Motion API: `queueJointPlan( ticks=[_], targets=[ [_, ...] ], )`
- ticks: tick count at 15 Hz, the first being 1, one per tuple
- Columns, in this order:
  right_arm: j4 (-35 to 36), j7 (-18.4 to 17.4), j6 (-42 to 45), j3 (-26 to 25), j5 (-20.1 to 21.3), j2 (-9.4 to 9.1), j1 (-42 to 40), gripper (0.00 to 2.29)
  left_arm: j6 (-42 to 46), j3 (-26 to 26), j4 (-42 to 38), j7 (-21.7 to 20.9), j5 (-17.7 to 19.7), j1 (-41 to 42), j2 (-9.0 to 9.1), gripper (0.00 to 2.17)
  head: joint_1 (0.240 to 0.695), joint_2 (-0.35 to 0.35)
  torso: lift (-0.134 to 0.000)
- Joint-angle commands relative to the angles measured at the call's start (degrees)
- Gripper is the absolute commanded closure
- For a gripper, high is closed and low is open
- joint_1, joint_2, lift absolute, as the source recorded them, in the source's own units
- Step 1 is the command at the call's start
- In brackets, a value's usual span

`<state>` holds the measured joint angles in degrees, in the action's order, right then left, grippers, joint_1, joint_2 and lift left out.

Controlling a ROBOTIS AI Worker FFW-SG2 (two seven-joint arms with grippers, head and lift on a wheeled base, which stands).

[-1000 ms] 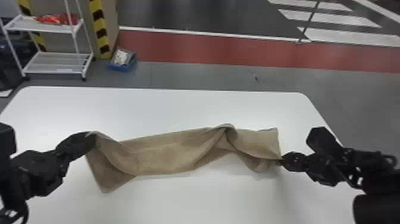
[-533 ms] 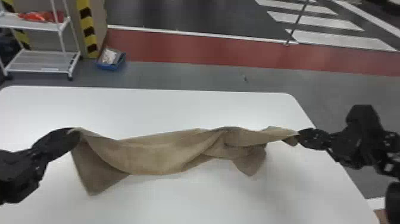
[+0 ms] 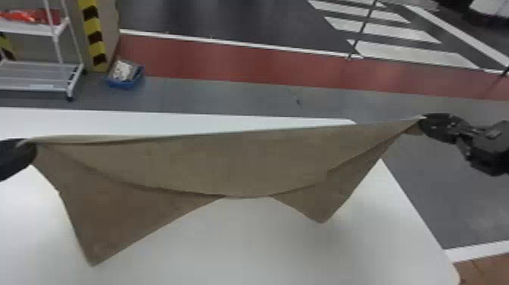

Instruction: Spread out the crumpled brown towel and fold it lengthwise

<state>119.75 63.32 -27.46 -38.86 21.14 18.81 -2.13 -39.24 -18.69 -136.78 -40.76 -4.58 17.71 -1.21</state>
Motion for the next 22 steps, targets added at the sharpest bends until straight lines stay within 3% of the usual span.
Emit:
queueJointPlan(
  ticks=[1,3,4,5,9,13,15,16,17,19,22],
  targets=[
    [0.0,-3.6,-4.7,0.3,-1.5,0.61,2.1,1.2,-3.3,-0.2,-0.6,-1.6,-2.7,-3.9,-0.55,1.62,0.67,-0.265,-0.124],
    [-0.7,-8.1,-7.7,2.9,-1.3,1.23,4.1,1.2,-7.3,1.2,0.2,-3.3,-5.0,-9.0,-1.34,1.62,0.628,-0.273,-0.124],
    [-1.8,-10.1,-10.3,4.8,-0.8,1.67,5.7,1.2,-8.2,3.6,2.0,-3.4,-7.7,-11.7,-1.96,1.62,0.628,-0.273,-0.124],
    [-2.9,-12.4,-12.4,7.1,-0.3,2.02,7.6,1.2,-8.2,5.6,4.3,-3.5,-9.7,-14.8,-2.22,1.62,0.597,-0.274,-0.124],
    [-10.4,-17.1,-19.8,15.2,3.9,4.04,17.9,1.2,-8.2,11.3,20.0,-4.5,-13.2,-29.9,-2.22,1.62,0.547,-0.275,-0.124],
    [-20.3,-20.3,-22.1,21.1,6.2,5.97,29.5,1.2,-7.5,13.0,34.9,-4.3,-13.2,-44.3,-1.52,1.62,0.474,-0.271,-0.124],
    [-24.4,-22.5,-22.3,23.3,6.2,5.8,35.1,1.2,-5.7,14.1,40.6,-3.2,-14.1,-50.3,-1.26,1.62,0.437,-0.27,-0.124],
    [-25.2,-23.6,-22.3,23.8,6.3,5.71,36.8,1.2,-3.8,13.9,43.4,-3.0,-14.9,-53.0,-0.29,1.62,0.415,-0.27,-0.124],
    [-25.2,-24.1,-23.1,23.6,5.9,5.62,37.7,1.2,-3.3,13.0,44.9,-3.2,-14.8,-54.9,0.24,1.62,0.372,-0.268,-0.124],
    [-22.9,-23.0,-25.2,22.9,4.2,5.97,36.1,1.2,-3.3,11.6,42.6,-4.2,-14.1,-53.2,0.33,1.62,0.338,-0.266,-0.124],
    [-10.2,-21.4,-23.8,14.2,-3.2,8.08,18.3,1.2,-3.1,8.6,28.1,-6.4,-12.3,-38.2,-0.55,1.62,0.343,-0.266,-0.124]
  ],
)
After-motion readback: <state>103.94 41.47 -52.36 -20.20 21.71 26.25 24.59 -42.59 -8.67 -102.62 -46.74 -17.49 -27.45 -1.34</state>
